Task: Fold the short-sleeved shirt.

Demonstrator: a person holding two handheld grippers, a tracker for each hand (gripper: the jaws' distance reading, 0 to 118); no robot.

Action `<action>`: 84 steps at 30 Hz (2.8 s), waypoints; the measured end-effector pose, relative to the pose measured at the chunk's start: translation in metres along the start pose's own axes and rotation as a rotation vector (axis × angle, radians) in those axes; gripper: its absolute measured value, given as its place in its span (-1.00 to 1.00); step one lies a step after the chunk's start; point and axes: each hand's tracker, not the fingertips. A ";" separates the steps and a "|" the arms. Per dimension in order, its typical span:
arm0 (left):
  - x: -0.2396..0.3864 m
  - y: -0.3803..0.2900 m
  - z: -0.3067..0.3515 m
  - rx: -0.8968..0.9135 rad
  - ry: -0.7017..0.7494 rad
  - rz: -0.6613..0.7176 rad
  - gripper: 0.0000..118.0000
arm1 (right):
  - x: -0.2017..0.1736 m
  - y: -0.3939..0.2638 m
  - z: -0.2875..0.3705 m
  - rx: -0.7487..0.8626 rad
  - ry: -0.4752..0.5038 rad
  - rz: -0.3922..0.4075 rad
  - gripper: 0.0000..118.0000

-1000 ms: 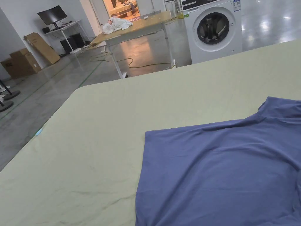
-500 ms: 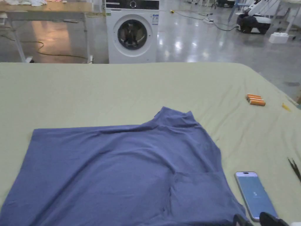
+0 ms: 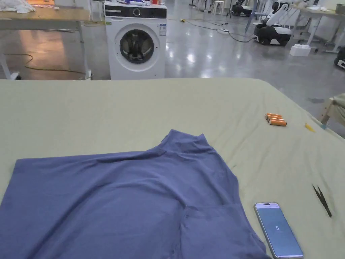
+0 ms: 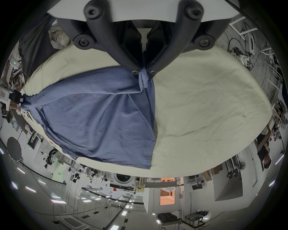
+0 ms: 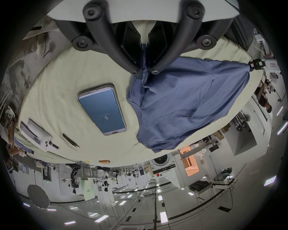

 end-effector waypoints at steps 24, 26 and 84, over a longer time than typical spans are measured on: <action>-0.010 0.217 -0.130 0.094 -0.062 -0.002 -1.00 | -0.053 0.187 -0.170 -0.031 -0.064 0.173 -0.97; -0.007 0.216 -0.140 0.050 -0.046 0.014 -0.91 | -0.055 0.188 -0.184 -0.087 -0.076 0.197 -0.97; -0.010 0.122 -0.107 0.111 -0.044 0.090 -0.02 | -0.078 0.068 0.079 0.334 0.084 0.208 -1.00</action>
